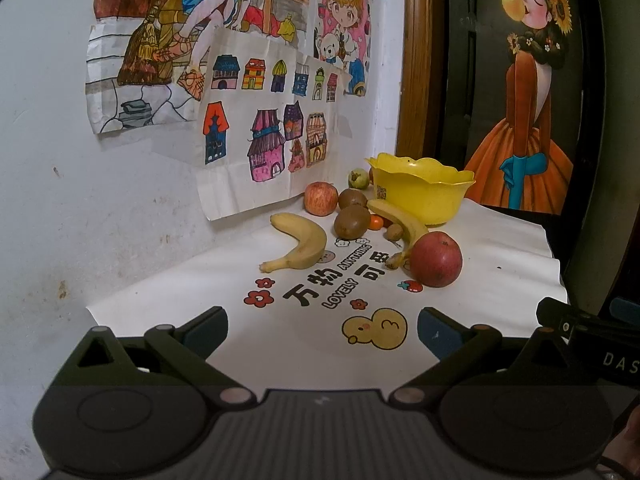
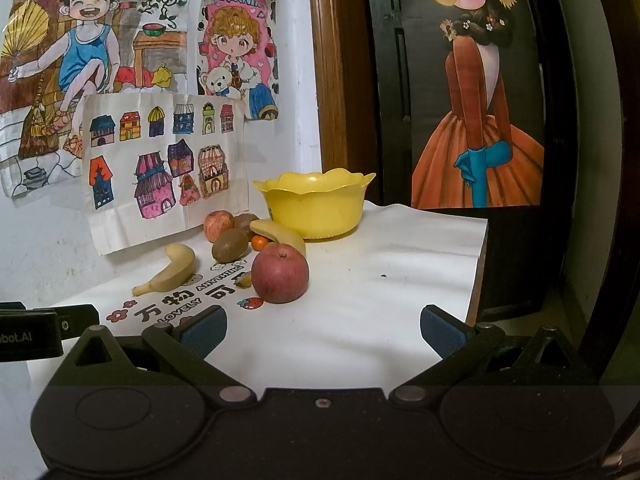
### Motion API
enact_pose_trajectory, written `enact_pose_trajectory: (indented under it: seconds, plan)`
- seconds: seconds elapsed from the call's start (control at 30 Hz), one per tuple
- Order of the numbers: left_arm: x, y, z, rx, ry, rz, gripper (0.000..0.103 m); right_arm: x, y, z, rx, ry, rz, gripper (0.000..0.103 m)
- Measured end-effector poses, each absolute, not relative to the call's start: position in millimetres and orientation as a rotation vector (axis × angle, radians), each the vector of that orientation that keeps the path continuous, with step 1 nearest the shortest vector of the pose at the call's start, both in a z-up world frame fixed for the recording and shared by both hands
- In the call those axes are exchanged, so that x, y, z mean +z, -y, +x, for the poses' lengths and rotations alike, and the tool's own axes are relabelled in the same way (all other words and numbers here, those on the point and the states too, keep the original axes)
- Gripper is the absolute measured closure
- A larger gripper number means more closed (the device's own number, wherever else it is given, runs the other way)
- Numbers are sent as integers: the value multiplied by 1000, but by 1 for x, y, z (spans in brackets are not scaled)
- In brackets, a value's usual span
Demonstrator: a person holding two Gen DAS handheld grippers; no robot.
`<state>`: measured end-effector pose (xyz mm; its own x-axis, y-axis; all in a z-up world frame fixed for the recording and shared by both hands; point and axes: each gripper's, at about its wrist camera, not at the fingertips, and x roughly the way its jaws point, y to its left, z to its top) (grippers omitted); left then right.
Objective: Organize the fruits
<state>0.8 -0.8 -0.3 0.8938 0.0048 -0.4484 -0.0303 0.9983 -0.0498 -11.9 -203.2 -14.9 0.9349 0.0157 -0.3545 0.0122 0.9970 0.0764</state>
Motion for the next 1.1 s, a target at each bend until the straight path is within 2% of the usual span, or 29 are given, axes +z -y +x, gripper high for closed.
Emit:
enact_pose_trajectory:
  seconds: [1.1]
  plan:
    - [-3, 0, 2, 20, -469, -52, 0, -16, 203, -11, 5, -367, 80, 1]
